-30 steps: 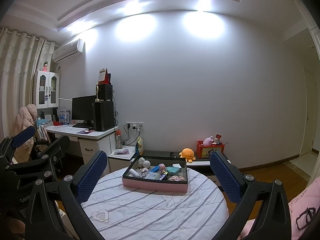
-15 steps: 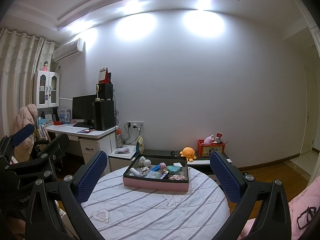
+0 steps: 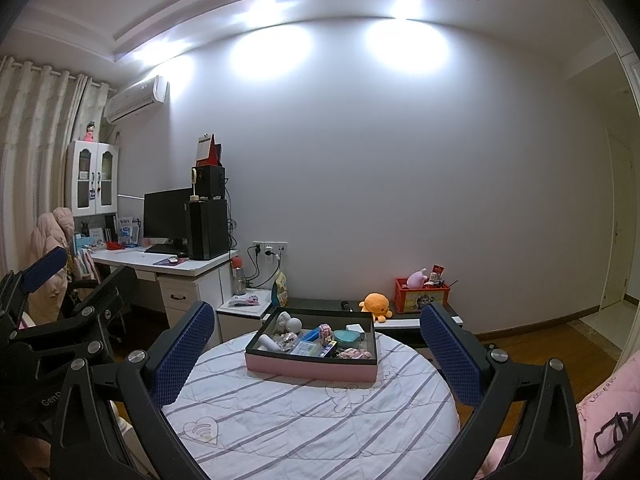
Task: Organize rigid objects
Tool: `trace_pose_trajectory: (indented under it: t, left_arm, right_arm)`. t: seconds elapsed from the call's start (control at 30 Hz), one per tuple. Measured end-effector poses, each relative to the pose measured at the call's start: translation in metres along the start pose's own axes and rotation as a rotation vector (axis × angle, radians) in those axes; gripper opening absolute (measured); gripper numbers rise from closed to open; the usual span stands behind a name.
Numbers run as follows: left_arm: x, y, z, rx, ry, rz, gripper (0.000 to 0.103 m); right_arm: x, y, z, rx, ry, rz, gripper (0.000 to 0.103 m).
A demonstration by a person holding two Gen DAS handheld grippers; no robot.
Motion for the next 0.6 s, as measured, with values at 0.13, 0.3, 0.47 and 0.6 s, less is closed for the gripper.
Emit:
trace_pose_trajectory:
  t: [0.13, 0.3, 0.47, 0.6]
  left_arm:
    - [-0.0004, 0.0002, 0.0016, 0.002, 0.002, 0.003, 0.103]
    - [-0.0017, 0.0001, 0.0033, 0.002, 0.005, 0.006, 0.103]
    - [-0.0012, 0.0019, 0.004, 0.003, 0.006, 0.005, 0.103]
    - [-0.0019, 0.0025, 0.0053, 0.002, 0.006, 0.003, 0.103]
  right_arm:
    - [-0.0006, -0.0005, -0.0006, 0.0, -0.001, 0.0, 0.103]
    - [-0.0024, -0.0016, -0.0012, -0.001, 0.003, -0.001, 0.103]
    - [-0.0031, -0.0017, -0.0008, 0.0, 0.002, -0.001, 0.103]
    - [-0.0032, -0.0018, -0.0001, 0.001, 0.002, -0.002, 0.103]
Point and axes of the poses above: each gripper's, at about its wrist camera, not at the fingertips, and x roughly against the way its jaws point, y to its left, z to its underside, the point moved 7 cm from there along -x, roughly the way its jaws point, and after that the axes turned 1 degree about -y, right-handed, at the moved point
